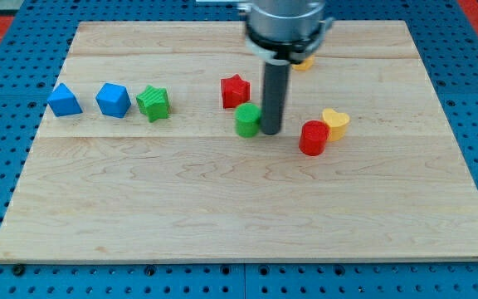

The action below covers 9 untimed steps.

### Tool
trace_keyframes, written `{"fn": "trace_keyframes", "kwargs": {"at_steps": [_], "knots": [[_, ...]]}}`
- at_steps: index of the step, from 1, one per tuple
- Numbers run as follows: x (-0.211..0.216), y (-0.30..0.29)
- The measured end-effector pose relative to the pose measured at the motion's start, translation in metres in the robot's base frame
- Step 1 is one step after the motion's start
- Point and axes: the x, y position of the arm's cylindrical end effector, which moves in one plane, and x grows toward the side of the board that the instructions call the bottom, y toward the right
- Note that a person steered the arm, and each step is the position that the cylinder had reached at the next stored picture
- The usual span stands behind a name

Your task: Push the red circle into the green circle

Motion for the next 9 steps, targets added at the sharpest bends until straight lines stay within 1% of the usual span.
{"fn": "trace_keyframes", "kwargs": {"at_steps": [1,2,3,4,5,6,7,8,9], "knots": [[0.001,-0.027],[0.035,0.019],[0.084,0.082],[0.059,0.135],[0.034,0.117],[0.02,0.071],[0.018,0.042],[0.007,0.032],[-0.019,0.017]]}}
